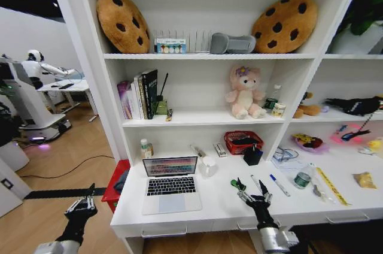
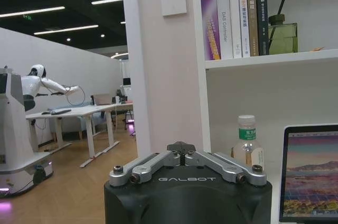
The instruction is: Organize the objects on the table.
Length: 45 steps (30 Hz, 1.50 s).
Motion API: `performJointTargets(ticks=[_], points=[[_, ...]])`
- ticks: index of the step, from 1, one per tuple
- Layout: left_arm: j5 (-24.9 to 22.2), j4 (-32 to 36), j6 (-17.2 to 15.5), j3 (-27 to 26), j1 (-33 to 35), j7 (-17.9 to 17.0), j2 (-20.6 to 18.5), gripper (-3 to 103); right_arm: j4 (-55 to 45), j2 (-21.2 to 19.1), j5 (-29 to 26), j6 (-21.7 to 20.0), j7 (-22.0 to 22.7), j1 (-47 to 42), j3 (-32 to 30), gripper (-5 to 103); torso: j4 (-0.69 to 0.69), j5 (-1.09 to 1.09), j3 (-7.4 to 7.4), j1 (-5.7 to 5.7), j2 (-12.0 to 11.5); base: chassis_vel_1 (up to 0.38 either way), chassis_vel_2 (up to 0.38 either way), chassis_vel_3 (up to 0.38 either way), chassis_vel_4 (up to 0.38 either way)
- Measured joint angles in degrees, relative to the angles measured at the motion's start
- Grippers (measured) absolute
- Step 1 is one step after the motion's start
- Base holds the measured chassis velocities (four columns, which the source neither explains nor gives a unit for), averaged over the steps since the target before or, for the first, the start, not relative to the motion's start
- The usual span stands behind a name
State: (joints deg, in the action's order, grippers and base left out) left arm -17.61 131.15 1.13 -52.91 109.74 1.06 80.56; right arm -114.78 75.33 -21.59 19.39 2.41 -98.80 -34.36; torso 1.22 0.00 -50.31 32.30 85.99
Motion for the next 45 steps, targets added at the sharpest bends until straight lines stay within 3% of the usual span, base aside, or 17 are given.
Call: performJointTargets(ticks=[4, 7, 8, 11, 14, 16, 17, 19, 20, 23, 24, 27, 31, 33, 35, 41, 45], points=[[-2.02, 0.15, -1.70, -0.58, -1.14, -0.49, -4.80, 0, -0.21, -0.41, -0.19, -0.15, 0.11, 0.57, -0.50, 100, 0.00, 0.01, 0.00, 0.00, 0.00, 0.000, 0.000, 0.000, 0.000], [-3.87, -2.39, -1.93, -1.23, -2.15, -0.56, -11.36, 0, -0.13, -0.66, -0.18, -0.18, 0.06, 0.30, -0.79, 100, 0.02, 0.01, 0.00, 0.00, 0.00, 0.000, 0.000, 0.000, 0.000], [-3.87, -2.39, -1.93, -1.23, -2.15, -0.56, -11.36, 0, -0.13, -0.66, -0.18, -0.18, 0.06, 0.30, -0.79, 100, 0.02, 0.01, 0.00, 0.00, 0.00, 0.000, 0.000, 0.000, 0.000], [-7.21, -5.49, -2.76, -1.93, -3.88, -0.67, -19.05, 0, 0.31, -1.15, 0.19, -0.14, -0.01, 0.05, -0.94, 100, -0.01, 0.02, 0.00, 0.00, 0.00, 0.000, 0.000, 0.000, 0.000], [-8.42, -6.48, -3.34, -1.93, -4.85, -0.91, -21.75, 0, 0.47, -1.21, 0.25, -0.07, -0.02, 0.04, -1.08, 100, -0.01, 0.01, 0.00, 0.00, 0.00, 0.000, 0.000, 0.000, 0.000], [-10.89, -9.10, -4.79, -1.14, -7.79, -0.92, -29.08, 0, 1.01, -1.19, 0.28, 0.17, -0.02, -0.10, -1.62, 100, 0.00, 0.02, 0.00, 0.00, 0.00, 0.000, 0.000, 0.000, 0.000], [-10.89, -9.10, -4.79, -1.14, -7.79, -0.92, -29.08, 0, 1.01, -1.19, 0.28, 0.17, -0.02, -0.10, -1.62, 100, 0.00, 0.02, 0.00, 0.00, 0.00, 0.000, 0.000, 0.000, 0.000], [-11.36, -11.88, -5.29, 0.00, -10.69, -0.28, -34.35, 0, 1.74, -1.04, 0.43, 0.51, -0.02, -0.18, -1.85, 100, 0.01, 0.02, 0.00, 0.00, 0.00, 0.000, 0.000, 0.000, 0.000], [-11.36, -11.88, -5.29, 0.00, -10.69, -0.28, -34.35, 0, 1.74, -1.04, 0.43, 0.51, -0.02, -0.18, -1.85, 100, 0.01, 0.02, 0.00, 0.00, 0.00, 0.000, 0.000, 0.000, 0.000], [-11.38, -17.91, -5.21, 3.27, -16.36, 1.47, -43.27, 0, 3.35, -0.61, 1.15, 1.37, -0.04, -0.13, -1.92, 100, 0.01, 0.02, -0.01, 0.01, -0.01, 0.000, 0.000, 0.000, 0.000], [-11.38, -17.91, -5.21, 3.27, -16.36, 1.47, -43.27, 0, 3.35, -0.61, 1.15, 1.37, -0.04, -0.13, -1.92, 100, 0.01, 0.02, -0.01, 0.01, -0.01, 0.000, 0.000, 0.000, 0.000], [-11.40, -20.85, -4.48, 5.60, -19.22, 2.64, -48.63, 0, 4.35, -0.09, 1.29, 1.84, -0.06, 0.36, -2.27, 100, -0.01, 0.01, 0.00, 0.00, 0.00, 0.000, 0.000, 0.000, 0.000], [-11.36, -21.71, -4.02, 9.62, -22.52, 4.16, -53.60, 0, 4.93, 0.61, 1.22, 2.17, -0.07, 0.59, -3.03, 100, -0.01, 0.00, 0.00, 0.00, -0.01, 0.000, 0.000, 0.000, 0.000], [-11.35, -21.71, -3.94, 10.25, -22.95, 4.32, -54.04, 0, 4.97, 0.67, 1.22, 2.19, -0.07, 0.59, -3.10, 100, -0.01, 0.00, 0.00, 0.00, 0.00, 0.000, 0.000, 0.000, 0.000], [-11.36, -21.29, -3.57, 15.04, -26.21, 5.26, -56.58, 0, 5.20, 1.14, 1.25, 2.55, -0.08, 0.47, -3.36, 100, 0.01, 0.00, 0.00, 0.00, -0.01, 0.000, 0.000, 0.000, 0.000], [-12.24, -18.50, -3.66, 20.53, -29.46, 6.41, -58.74, 0, 5.34, 1.69, 1.48, 2.78, -0.09, 0.30, -3.51, 100, 0.01, 0.00, 0.00, 0.00, 0.00, 0.000, 0.000, 0.000, 0.000], [-13.40, -14.80, -5.88, 23.94, -32.88, 6.61, -59.49, 0, 5.35, 1.91, 1.51, 2.99, -0.08, 0.30, -4.00, 100, -0.02, 0.00, 0.00, -0.01, 0.00, 0.000, 0.000, 0.000, 0.000]])
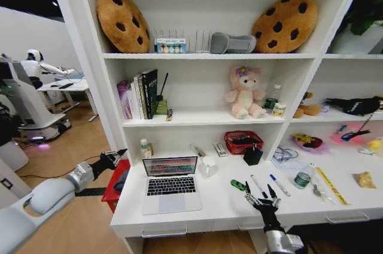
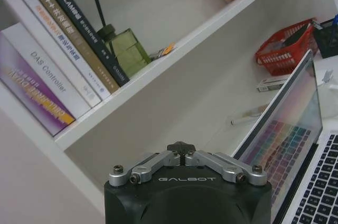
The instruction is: Organize the objects on the table.
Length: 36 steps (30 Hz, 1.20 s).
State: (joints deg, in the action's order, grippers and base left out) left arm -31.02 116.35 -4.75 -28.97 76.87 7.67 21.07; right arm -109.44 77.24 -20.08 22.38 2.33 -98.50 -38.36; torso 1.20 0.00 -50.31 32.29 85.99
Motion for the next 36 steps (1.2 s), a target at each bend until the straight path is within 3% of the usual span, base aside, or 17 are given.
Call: performJointTargets(ticks=[2, 5, 6, 8, 12, 14, 15, 18, 19, 22, 27, 32, 36], points=[[-0.29, 0.48, -0.53, 1.29, -1.72, 0.01, -0.33, 0, 0.00, 0.06, -0.02, 0.07, 0.00, -0.05, -0.14, 100, 0.01, 0.00, 0.00, 0.00, 0.00, 0.000, 0.000, 0.000, 0.000], [-0.57, -1.25, -1.68, 8.20, -11.45, 0.95, -1.46, 0, 0.09, 0.53, 0.09, 0.47, 0.02, -0.36, -0.42, 100, 0.04, -0.01, 0.00, 0.00, 0.01, 0.000, 0.000, 0.000, 0.000], [-0.57, -1.25, -1.68, 8.20, -11.45, 0.95, -1.46, 0, 0.09, 0.53, 0.09, 0.47, 0.02, -0.36, -0.42, 100, 0.04, -0.01, 0.00, 0.00, 0.01, 0.000, 0.000, 0.000, 0.000], [0.08, -3.90, -1.68, 14.41, -18.30, 2.55, -1.80, 0, 0.29, 0.99, 0.49, 0.62, 0.03, -0.37, -0.46, 100, 0.02, 0.00, 0.00, 0.00, 0.00, 0.000, 0.000, 0.000, 0.000], [0.49, -4.88, -1.81, 20.15, -23.52, 3.62, -1.80, 0, 0.52, 1.19, 0.61, 0.64, 0.06, -0.37, -0.58, 100, 0.01, 0.02, 0.00, 0.01, 0.00, 0.000, 0.000, 0.000, 0.000], [0.67, -4.90, -2.68, 26.58, -29.69, 3.95, -0.92, 0, 0.92, 1.37, 0.74, 0.64, 0.10, 0.01, -0.61, 100, 0.03, -0.01, 0.00, 0.00, 0.01, 0.000, 0.000, 0.000, 0.000], [0.67, -4.90, -2.68, 26.58, -29.69, 3.95, -0.92, 0, 0.92, 1.37, 0.74, 0.64, 0.10, 0.01, -0.61, 100, 0.03, -0.01, 0.00, 0.00, 0.01, 0.000, 0.000, 0.000, 0.000], [1.45, -5.47, -3.95, 35.30, -38.48, 4.30, 1.81, 0, 1.28, 1.73, 0.98, 0.34, 0.22, 0.80, -0.44, 100, 0.03, -0.02, 0.00, 0.00, 0.00, 0.000, 0.000, 0.000, 0.000], [1.45, -5.47, -3.95, 35.30, -38.48, 4.30, 1.81, 0, 1.28, 1.73, 0.98, 0.34, 0.22, 0.80, -0.44, 100, 0.03, -0.02, 0.00, 0.00, 0.00, 0.000, 0.000, 0.000, 0.000], [1.84, -6.94, -4.49, 43.39, -44.77, 4.12, 4.46, 0, 1.49, 1.90, 1.01, 0.14, 0.28, 1.17, -0.42, 100, 0.03, 0.00, 0.00, 0.01, 0.00, 0.000, 0.000, 0.000, 0.000], [1.98, -7.61, -5.43, 48.94, -48.82, 3.32, 7.00, 0, 1.91, 2.07, 0.71, 0.11, 0.35, 1.47, -0.76, 100, 0.04, 0.00, -0.01, 0.01, 0.00, 0.000, 0.000, 0.000, 0.000], [2.29, -7.06, -6.28, 49.62, -49.40, 3.67, 6.73, 0, 2.30, 2.21, 0.62, 0.13, 0.38, 1.56, -0.86, 100, 0.02, 0.00, 0.00, 0.01, 0.00, 0.000, 0.000, 0.000, 0.000], [3.57, -5.67, -7.72, 49.07, -47.91, 6.15, 5.42, 0, 2.71, 2.74, 0.84, 0.82, 0.73, 2.01, -0.80, 100, 0.01, -0.01, 0.00, 0.01, 0.00, 0.000, 0.000, 0.000, 0.000]])
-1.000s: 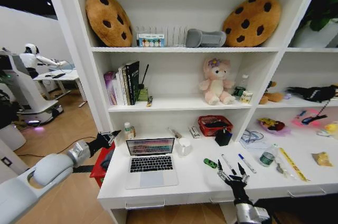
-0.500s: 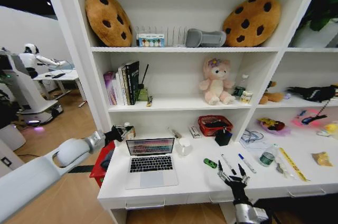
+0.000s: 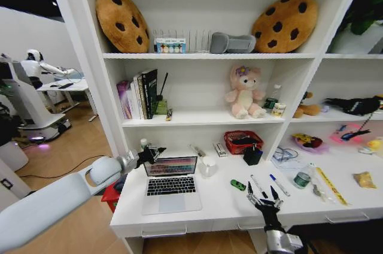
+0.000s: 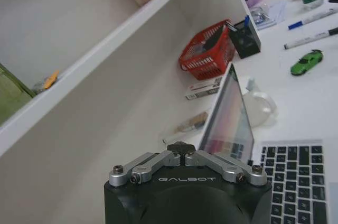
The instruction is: Organize the objects on the table.
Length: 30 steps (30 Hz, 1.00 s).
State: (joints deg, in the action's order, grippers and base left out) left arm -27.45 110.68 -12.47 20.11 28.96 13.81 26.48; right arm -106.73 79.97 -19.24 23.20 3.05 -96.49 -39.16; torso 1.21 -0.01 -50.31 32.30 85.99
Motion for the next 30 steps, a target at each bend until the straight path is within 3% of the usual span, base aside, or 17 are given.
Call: performJointTargets(ticks=[11, 13, 17, 19, 23, 26, 28, 29, 30], points=[[3.61, 4.24, -1.93, -10.28, 12.75, 7.36, -2.40, 0, 0.55, 0.47, -0.02, 0.31, 0.43, 0.73, 0.04, 100, 0.02, 0.02, 0.00, 0.00, 0.00, 0.000, 0.000, 0.000, 0.000], [4.49, 6.40, -2.25, -15.79, 18.51, 9.49, -3.89, 0, 0.75, 0.45, -0.01, 0.31, 0.45, 1.06, 0.13, 100, 0.04, 0.01, 0.01, 0.00, 0.00, 0.000, 0.000, 0.000, 0.000], [5.29, 8.39, -2.56, -19.43, 24.05, 11.41, -5.38, 0, 0.86, 0.43, -0.01, 0.30, 0.48, 1.40, 0.23, 100, 0.01, 0.02, 0.00, 0.00, 0.00, 0.000, 0.000, 0.000, 0.000], [7.24, 11.94, -2.30, -23.31, 33.23, 13.08, -8.08, 0, 1.07, 0.30, -0.01, 0.09, 0.58, 2.04, 0.45, 100, -0.04, 0.00, 0.01, -0.01, 0.00, 0.000, 0.000, 0.000, 0.000], [8.93, 12.37, -1.75, -23.46, 35.20, 13.35, -7.96, 0, 1.08, 0.23, 0.01, -0.05, 0.60, 2.18, 0.54, 100, 0.02, 0.01, 0.01, -0.01, 0.00, 0.000, 0.000, 0.000, 0.000], [8.37, 11.69, -1.47, -22.71, 35.05, 11.55, -6.22, 0, 0.93, 0.20, 0.04, -0.11, 0.61, 1.98, 0.42, 100, 0.02, 0.02, 0.00, 0.00, 0.00, 0.000, 0.000, 0.000, 0.000], [4.24, 10.41, -1.45, -23.11, 33.73, 7.09, -4.96, 0, 0.79, 0.12, -0.04, 0.00, 0.62, 1.43, 0.00, 100, 0.03, 0.02, 0.00, 0.00, 0.00, 0.000, 0.000, 0.000, 0.000], [4.24, 10.41, -1.45, -23.11, 33.73, 7.09, -4.96, 0, 0.79, 0.12, -0.04, 0.00, 0.62, 1.43, 0.00, 100, 0.03, 0.02, 0.00, 0.00, 0.00, 0.000, 0.000, 0.000, 0.000], [1.89, 9.89, -1.43, -23.69, 33.18, 4.82, -4.45, 0, 0.78, 0.07, -0.10, 0.11, 0.62, 1.17, -0.15, 100, 0.03, 0.02, 0.00, 0.00, 0.00, 0.000, 0.000, 0.000, 0.000]])
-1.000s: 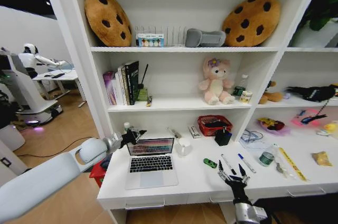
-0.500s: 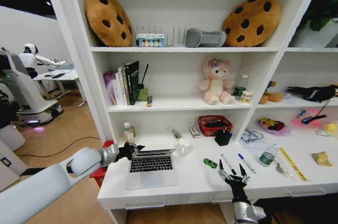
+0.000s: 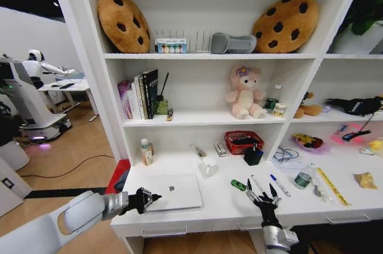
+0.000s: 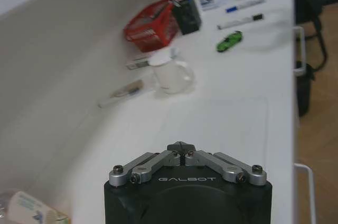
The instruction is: Organize the objects on the table.
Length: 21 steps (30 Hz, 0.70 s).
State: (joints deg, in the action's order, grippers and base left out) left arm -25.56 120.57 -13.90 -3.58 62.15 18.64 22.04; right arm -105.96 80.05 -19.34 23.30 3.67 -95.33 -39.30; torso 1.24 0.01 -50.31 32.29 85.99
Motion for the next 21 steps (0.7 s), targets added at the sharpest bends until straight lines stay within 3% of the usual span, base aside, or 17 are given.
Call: performJointTargets(ticks=[3, 4, 6, 7, 9, 10, 13, 17, 18, 19, 20, 21], points=[[-8.34, -1.91, 0.97, -2.18, -1.52, -11.65, 2.45, 0, -0.21, -0.08, -0.06, 0.10, 0.07, -0.62, -0.34, 100, -0.01, -0.02, 0.00, 0.00, 0.00, 0.000, 0.000, 0.000, 0.000], [-8.34, -1.91, 0.97, -2.18, -1.52, -11.65, 2.45, 0, -0.21, -0.08, -0.06, 0.10, 0.07, -0.62, -0.34, 100, -0.01, -0.02, 0.00, 0.00, 0.00, 0.000, 0.000, 0.000, 0.000], [-14.84, -3.41, 0.58, -6.36, -1.54, -19.89, 5.52, 0, -0.47, -0.21, 0.01, -0.04, 0.15, -0.75, -0.46, 100, 0.00, 0.02, 0.00, 0.00, 0.00, 0.000, 0.000, 0.000, 0.000], [-14.84, -3.41, 0.58, -6.36, -1.54, -19.89, 5.52, 0, -0.47, -0.21, 0.01, -0.04, 0.15, -0.75, -0.46, 100, 0.00, 0.02, 0.00, 0.00, 0.00, 0.000, 0.000, 0.000, 0.000], [-20.21, -5.02, -0.48, -12.21, -0.18, -28.36, 7.53, 0, -0.48, -0.66, 0.01, -0.42, 0.57, -0.65, -0.39, 100, 0.00, -0.01, -0.01, 0.00, 0.00, 0.000, 0.000, 0.000, 0.000], [-21.07, -6.38, -0.22, -15.63, 1.20, -30.49, 8.33, 0, -0.48, -0.96, 0.00, -0.58, 0.70, -0.50, -0.38, 100, -0.01, -0.01, 0.00, 0.00, 0.00, 0.000, 0.000, 0.000, 0.000], [-20.65, -8.94, 0.55, -19.22, 2.88, -30.97, 9.61, 0, -0.97, -1.08, -0.10, -0.70, 1.26, -1.02, -1.44, 100, -0.08, -0.02, 0.00, 0.01, 0.00, 0.000, 0.000, 0.000, 0.000], [-20.23, -9.81, 0.91, -20.56, 3.72, -30.54, 10.28, 0, -1.44, -0.96, -0.44, -0.73, 1.45, -1.63, -2.62, 100, -0.02, 0.00, 0.00, 0.00, 0.00, 0.000, 0.000, 0.000, 0.000], [-18.97, -10.34, 1.73, -25.10, 7.86, -29.54, 12.23, 0, -1.89, -1.24, -1.08, -1.07, 1.63, -1.89, -3.55, 100, 0.07, 0.01, 0.00, 0.00, 0.00, 0.000, 0.000, 0.000, 0.000], [-15.13, -8.91, 3.65, -36.63, 19.03, -26.92, 17.67, 0, -2.25, -2.24, -0.63, -2.06, 3.59, -0.95, -3.60, 100, -0.04, 0.02, 0.00, 0.01, 0.00, 0.000, 0.000, 0.000, 0.000], [-13.29, -6.92, 5.20, -43.42, 25.61, -24.50, 22.56, -2, -2.72, -2.57, -1.00, -2.84, 4.17, -0.73, -3.36, 100, -0.07, -0.03, 0.00, 0.00, 0.00, 0.000, 0.000, 0.000, 0.000], [-12.31, -5.94, 5.94, -46.50, 29.44, -23.44, 25.48, 4, -2.83, -2.80, -1.23, -3.02, 4.24, -0.82, -3.23, 100, -0.07, -0.01, 0.00, 0.00, 0.00, 0.000, 0.000, 0.000, 0.000]])
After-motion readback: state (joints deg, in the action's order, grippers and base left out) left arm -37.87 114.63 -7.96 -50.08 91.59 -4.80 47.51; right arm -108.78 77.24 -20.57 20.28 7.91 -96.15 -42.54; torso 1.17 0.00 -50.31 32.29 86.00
